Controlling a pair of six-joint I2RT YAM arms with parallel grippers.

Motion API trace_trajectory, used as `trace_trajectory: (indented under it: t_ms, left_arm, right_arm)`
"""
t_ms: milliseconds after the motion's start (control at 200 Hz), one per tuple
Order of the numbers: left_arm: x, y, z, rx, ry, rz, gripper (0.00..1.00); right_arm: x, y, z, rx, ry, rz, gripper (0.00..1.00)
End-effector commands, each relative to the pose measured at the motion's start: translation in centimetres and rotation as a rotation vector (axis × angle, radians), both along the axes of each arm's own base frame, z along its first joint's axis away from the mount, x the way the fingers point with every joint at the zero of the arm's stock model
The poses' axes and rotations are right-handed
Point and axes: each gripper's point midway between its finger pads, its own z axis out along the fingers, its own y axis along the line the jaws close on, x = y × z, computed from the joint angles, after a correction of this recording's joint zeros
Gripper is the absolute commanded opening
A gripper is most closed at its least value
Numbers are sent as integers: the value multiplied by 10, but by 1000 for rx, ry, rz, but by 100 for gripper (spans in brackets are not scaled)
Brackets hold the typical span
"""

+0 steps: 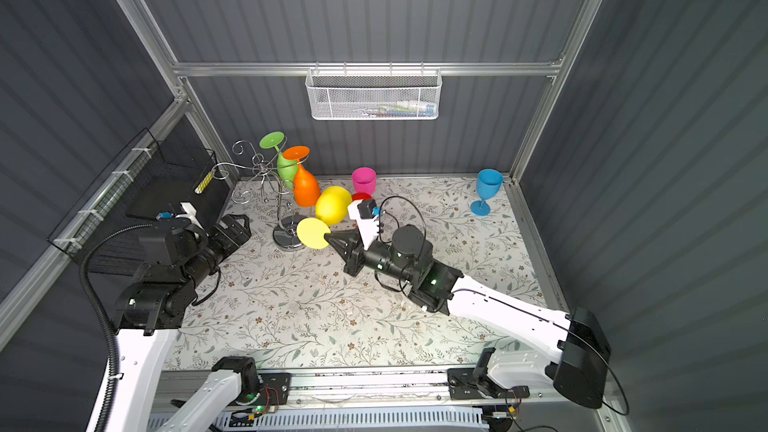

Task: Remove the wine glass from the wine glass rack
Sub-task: 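Carry the yellow glass toward the left gripper while the left gripper approaches it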

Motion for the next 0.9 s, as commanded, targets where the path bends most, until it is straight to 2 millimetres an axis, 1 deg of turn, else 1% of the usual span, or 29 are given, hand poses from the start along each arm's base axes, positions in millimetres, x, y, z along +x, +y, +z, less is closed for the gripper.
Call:
trace_trajectory:
  t_ms: [0, 35, 110, 200, 290, 395, 510, 585, 590, 600, 620, 815, 835, 895]
  left_arm:
    - [-30, 2, -40, -119, 206, 94, 94]
    - [-37, 3, -51, -132, 259, 114, 94]
    - [-46, 0, -65, -167, 320, 123, 94]
    - [-53, -7, -78, -234, 337, 124, 93]
    - [-58, -14, -89, -294, 352, 122, 90]
    - [-67, -19, -102, -339, 418, 135, 89]
    - [-69, -29, -109, -409, 455, 124, 89]
    - [-68, -36, -114, -456, 468, 115, 88]
    - [-68, -36, -114, -459, 469, 113, 88]
    - [-67, -37, -115, -465, 469, 110, 88]
    - [-67, -39, -117, -473, 475, 108, 87]
    - [-67, -49, -130, -534, 514, 91, 83]
    - [-62, -50, -128, -544, 493, 86, 83]
    - [-59, -53, -132, -571, 494, 82, 81]
  right_arm:
    - [-8, 2, -20, -143, -210, -57, 0]
    - [-12, 4, -30, -166, -233, -58, 0]
    - [-19, 8, -47, -215, -289, -69, 0]
    - [-24, 15, -64, -278, -353, -87, 0]
    - [-25, 21, -79, -320, -403, -120, 0]
    - [-25, 29, -96, -370, -439, -139, 0]
    - [-27, 39, -106, -404, -495, -160, 0]
    - [-22, 42, -111, -424, -517, -183, 0]
    - [-28, 45, -111, -420, -522, -170, 0]
    - [-32, 47, -111, -419, -526, -162, 0]
    - [-34, 50, -114, -426, -530, -157, 0]
    - [-34, 62, -128, -459, -579, -172, 0]
    - [-34, 64, -130, -463, -585, -171, 0]
    - [-34, 68, -133, -469, -602, -178, 0]
